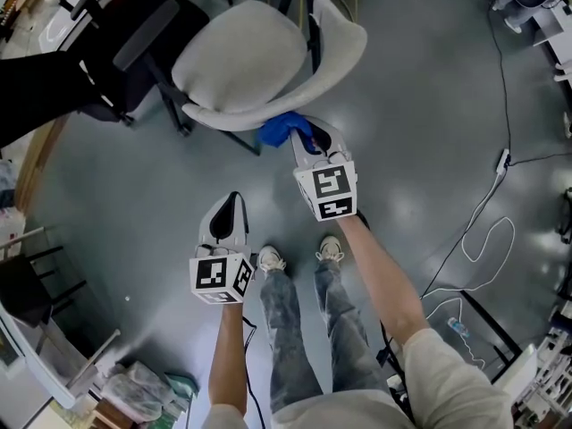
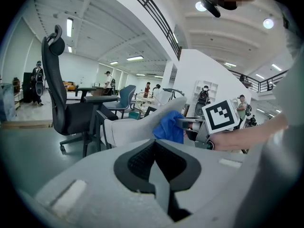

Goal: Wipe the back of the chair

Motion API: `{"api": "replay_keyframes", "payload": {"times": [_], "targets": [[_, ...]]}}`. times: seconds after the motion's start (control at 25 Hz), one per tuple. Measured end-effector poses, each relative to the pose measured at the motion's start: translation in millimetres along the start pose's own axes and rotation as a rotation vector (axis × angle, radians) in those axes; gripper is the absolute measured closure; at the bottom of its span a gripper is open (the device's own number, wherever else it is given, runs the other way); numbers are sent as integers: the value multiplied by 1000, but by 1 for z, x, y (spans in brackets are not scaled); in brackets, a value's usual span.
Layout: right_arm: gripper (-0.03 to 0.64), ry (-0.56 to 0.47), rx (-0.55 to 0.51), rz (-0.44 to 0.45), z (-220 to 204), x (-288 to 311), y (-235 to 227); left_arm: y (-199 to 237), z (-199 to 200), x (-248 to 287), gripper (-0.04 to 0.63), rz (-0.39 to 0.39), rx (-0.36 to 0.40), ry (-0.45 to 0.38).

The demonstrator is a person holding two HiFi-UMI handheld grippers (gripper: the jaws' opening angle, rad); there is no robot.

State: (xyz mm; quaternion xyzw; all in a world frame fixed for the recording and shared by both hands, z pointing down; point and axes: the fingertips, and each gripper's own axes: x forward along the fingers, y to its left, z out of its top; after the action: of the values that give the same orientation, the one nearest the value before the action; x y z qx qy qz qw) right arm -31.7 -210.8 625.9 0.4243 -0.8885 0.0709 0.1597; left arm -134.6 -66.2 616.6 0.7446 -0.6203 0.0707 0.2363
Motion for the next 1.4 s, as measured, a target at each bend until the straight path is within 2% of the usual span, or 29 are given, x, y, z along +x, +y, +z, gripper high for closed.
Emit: {"api": "replay_keyframes", "payload": {"times": [0.32, 0.56, 0.96, 1.4], "targets": [[571, -7, 34, -99, 2, -16, -59, -16, 2, 10, 591, -18, 10, 4], [571, 4, 32, -108, -5, -27, -66, -21, 0, 12, 591, -19, 10, 8], [571, 65, 103, -41, -42, -37, -3, 1, 4, -2, 591, 11, -1, -10], [571, 81, 153, 73, -40, 9, 93, 70, 2, -34, 591, 101, -31, -20]]}}
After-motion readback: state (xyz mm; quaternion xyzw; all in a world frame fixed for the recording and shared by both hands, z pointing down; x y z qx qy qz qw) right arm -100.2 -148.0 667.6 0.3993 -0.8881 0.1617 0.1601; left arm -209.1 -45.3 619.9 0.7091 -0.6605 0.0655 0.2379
